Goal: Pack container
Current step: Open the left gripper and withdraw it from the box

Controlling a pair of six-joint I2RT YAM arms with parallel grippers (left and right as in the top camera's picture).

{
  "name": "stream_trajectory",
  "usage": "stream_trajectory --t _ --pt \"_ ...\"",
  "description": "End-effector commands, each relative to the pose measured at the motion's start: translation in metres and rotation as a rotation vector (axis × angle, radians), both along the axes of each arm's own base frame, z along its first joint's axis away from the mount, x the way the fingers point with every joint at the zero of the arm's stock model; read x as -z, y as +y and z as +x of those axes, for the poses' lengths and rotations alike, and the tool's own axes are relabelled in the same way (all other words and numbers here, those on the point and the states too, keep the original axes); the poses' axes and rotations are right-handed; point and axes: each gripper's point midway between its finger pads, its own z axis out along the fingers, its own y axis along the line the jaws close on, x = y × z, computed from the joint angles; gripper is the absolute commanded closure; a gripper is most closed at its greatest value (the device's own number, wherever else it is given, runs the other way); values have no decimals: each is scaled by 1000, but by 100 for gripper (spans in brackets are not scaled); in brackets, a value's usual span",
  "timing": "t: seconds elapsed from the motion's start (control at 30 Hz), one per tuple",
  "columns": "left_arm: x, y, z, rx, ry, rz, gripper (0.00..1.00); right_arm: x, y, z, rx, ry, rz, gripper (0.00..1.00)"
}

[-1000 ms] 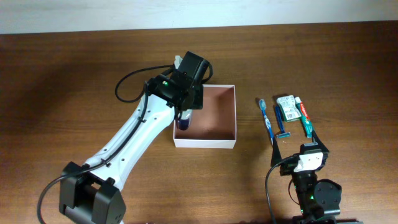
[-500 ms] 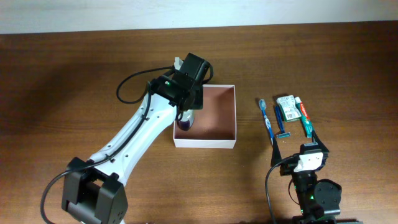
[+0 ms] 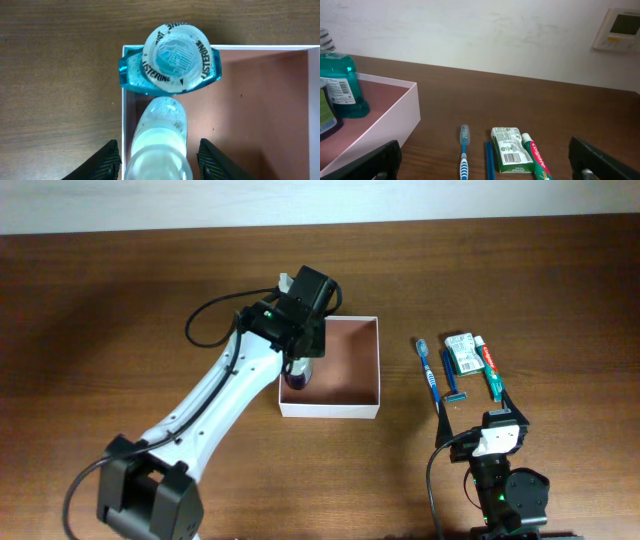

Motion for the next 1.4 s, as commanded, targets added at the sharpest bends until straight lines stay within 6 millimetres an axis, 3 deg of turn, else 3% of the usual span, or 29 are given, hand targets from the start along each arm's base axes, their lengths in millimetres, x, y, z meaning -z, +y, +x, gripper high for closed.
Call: stream_trajectory --t 0.0,0.2,0.33,0.43,0.63,0.8,0.87,0.97,1.0,1.03,1.1,1.37 --pt "-43 9 -5 -19 -89 -51 49 1 -1 0 2 -1 1 2" --pt "-99 36 -13 -63 -209 -115 49 1 -1 0 2 -1 1 2" --pt "-118 69 -14 -137 -250 -117 44 1 -1 0 2 -1 1 2" --pt "-116 100 -13 -212 -229 -96 43 1 -1 0 2 -1 1 2" --pt "-103 159 -17 -359 -160 -49 16 1 -1 0 2 -1 1 2" --pt "-98 185 -22 -428 -127 -30 14 1 -1 0 2 -1 1 2" --pt "-95 191 -24 -444 -115 -28 27 1 -1 0 2 -1 1 2" --pt "-85 196 -30 -455 -78 -15 75 1 -1 0 2 -1 1 2" --pt "-81 196 -33 -455 -59 -9 87 1 -1 0 2 -1 1 2" --pt "-73 196 -37 -452 -32 -6 93 1 -1 0 2 -1 1 2" --pt "-57 192 -45 -441 20 -13 100 1 -1 0 2 -2 1 2" --pt "9 166 -60 -344 155 -110 100 1 -1 0 2 -1 1 2"
